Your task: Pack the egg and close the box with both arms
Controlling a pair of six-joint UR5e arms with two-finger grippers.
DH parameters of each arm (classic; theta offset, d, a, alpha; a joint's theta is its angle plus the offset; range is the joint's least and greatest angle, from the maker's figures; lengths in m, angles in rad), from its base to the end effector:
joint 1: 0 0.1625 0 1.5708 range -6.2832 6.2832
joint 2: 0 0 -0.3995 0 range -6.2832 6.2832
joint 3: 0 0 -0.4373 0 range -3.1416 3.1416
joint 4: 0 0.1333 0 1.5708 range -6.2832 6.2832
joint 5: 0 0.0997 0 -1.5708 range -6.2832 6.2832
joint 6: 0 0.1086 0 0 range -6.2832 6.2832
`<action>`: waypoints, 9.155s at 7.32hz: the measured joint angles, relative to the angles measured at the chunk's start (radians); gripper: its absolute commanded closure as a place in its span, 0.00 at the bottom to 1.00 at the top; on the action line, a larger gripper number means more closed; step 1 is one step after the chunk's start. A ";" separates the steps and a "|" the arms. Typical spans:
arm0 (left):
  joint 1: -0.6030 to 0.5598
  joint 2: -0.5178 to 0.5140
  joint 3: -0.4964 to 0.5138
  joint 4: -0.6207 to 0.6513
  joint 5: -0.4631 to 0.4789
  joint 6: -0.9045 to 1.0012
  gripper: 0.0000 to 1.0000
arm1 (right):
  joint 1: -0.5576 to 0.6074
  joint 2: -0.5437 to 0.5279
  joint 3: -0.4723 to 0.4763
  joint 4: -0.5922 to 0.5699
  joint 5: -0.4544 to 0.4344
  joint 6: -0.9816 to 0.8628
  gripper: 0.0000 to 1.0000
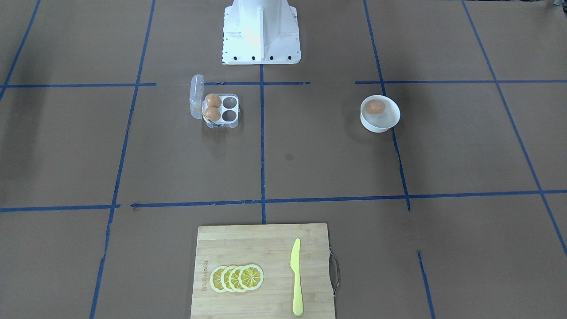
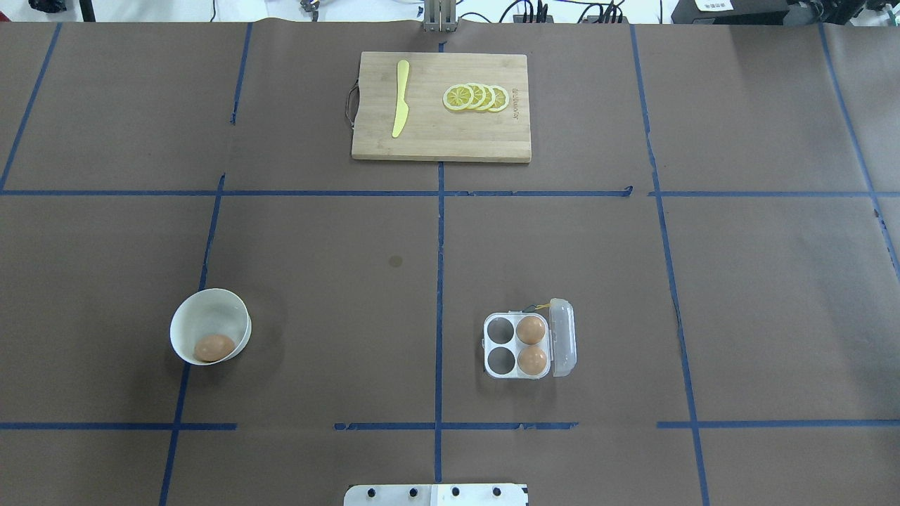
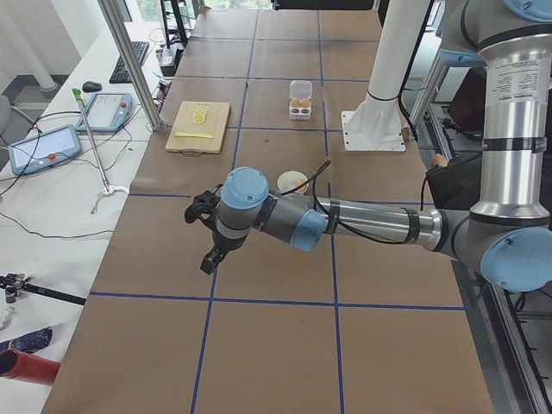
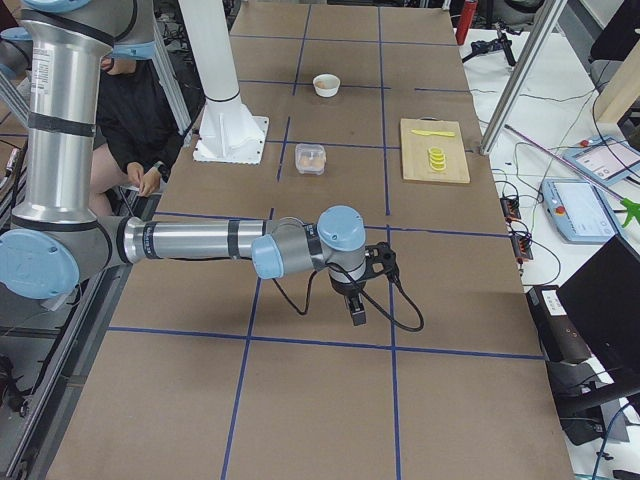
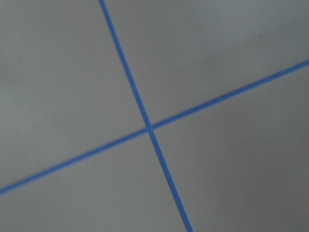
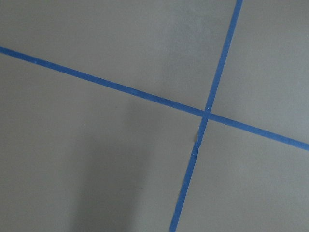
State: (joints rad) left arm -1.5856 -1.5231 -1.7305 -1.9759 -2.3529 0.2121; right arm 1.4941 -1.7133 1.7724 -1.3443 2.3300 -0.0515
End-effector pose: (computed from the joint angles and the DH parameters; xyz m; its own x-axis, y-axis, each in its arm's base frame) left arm -0.0648 -0.5394 0.5303 0.7012 0.5133 -0.4948 -0.1378 0.7786 0.6123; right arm 0.0202 -0.5007 0.5796 0.7037 -0.2979 0.6451 0.1099 0.9426 0.3154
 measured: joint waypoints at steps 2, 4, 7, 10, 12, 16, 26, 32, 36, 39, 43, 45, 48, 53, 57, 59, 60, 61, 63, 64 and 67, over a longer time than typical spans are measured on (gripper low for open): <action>0.001 -0.009 0.011 -0.189 -0.034 -0.030 0.00 | 0.000 0.011 -0.002 0.020 0.002 -0.001 0.00; 0.036 0.004 0.011 -0.354 -0.139 -0.068 0.00 | 0.000 0.012 -0.011 0.059 0.008 0.003 0.00; 0.220 0.014 -0.049 -0.423 -0.168 -0.189 0.00 | 0.000 0.013 -0.016 0.070 0.010 0.007 0.00; 0.439 0.035 -0.137 -0.430 -0.063 -0.258 0.15 | 0.000 0.007 -0.017 0.070 0.010 0.008 0.00; 0.589 0.051 -0.182 -0.432 0.030 -0.320 0.18 | 0.000 0.005 -0.017 0.070 0.011 0.008 0.00; 0.864 0.050 -0.220 -0.435 0.259 -0.457 0.28 | 0.000 0.004 -0.020 0.070 0.011 0.008 0.00; 1.007 0.001 -0.122 -0.436 0.332 -0.467 0.33 | 0.000 -0.002 -0.021 0.070 0.014 0.007 0.00; 1.008 -0.013 -0.093 -0.436 0.339 -0.461 0.33 | 0.000 -0.004 -0.022 0.069 0.014 0.007 0.00; 1.017 -0.011 -0.083 -0.434 0.358 -0.458 0.32 | 0.000 -0.005 -0.022 0.070 0.014 0.007 0.00; 1.024 -0.009 -0.072 -0.433 0.381 -0.459 0.73 | 0.000 -0.005 -0.020 0.069 0.014 0.007 0.00; 1.011 -0.007 -0.107 -0.431 0.384 -0.462 1.00 | 0.005 -0.004 -0.017 0.070 0.020 0.009 0.00; 0.994 -0.036 -0.145 -0.444 0.382 -0.450 0.94 | 0.007 -0.005 -0.017 0.070 0.027 0.009 0.00; 0.897 -0.172 -0.176 -0.543 0.327 -0.386 1.00 | 0.010 -0.005 -0.018 0.070 0.029 0.009 0.00; 1.005 -0.391 0.007 -0.825 0.518 -0.298 1.00 | 0.018 -0.005 -0.017 0.069 0.029 0.009 0.00; 1.291 -0.595 0.228 -0.902 0.770 -0.296 1.00 | 0.028 -0.003 -0.017 0.068 0.029 0.030 0.00; 1.351 -0.714 0.336 -0.900 0.852 -0.297 1.00 | 0.031 -0.004 -0.018 0.068 0.028 0.037 0.00; 1.362 -0.743 0.364 -0.898 0.871 -0.297 1.00 | 0.033 -0.005 -0.018 0.068 0.028 0.037 0.00; 1.365 -0.754 0.376 -0.898 0.878 -0.298 0.88 | 0.034 -0.005 -0.018 0.068 0.028 0.038 0.00; 1.364 -0.758 0.379 -0.898 0.878 -0.299 0.22 | 0.036 -0.005 -0.020 0.068 0.028 0.038 0.00; 1.361 -0.757 0.378 -0.898 0.878 -0.299 0.21 | 0.036 -0.006 -0.020 0.068 0.028 0.038 0.00; 1.357 -0.746 0.373 -0.899 0.878 -0.301 0.21 | 0.037 -0.006 -0.020 0.068 0.029 0.038 0.00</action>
State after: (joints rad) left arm -0.2289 -2.2693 -1.3572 -2.8752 -1.4754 -0.0889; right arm 1.5309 -1.7195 1.7527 -1.2763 2.3585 -0.0138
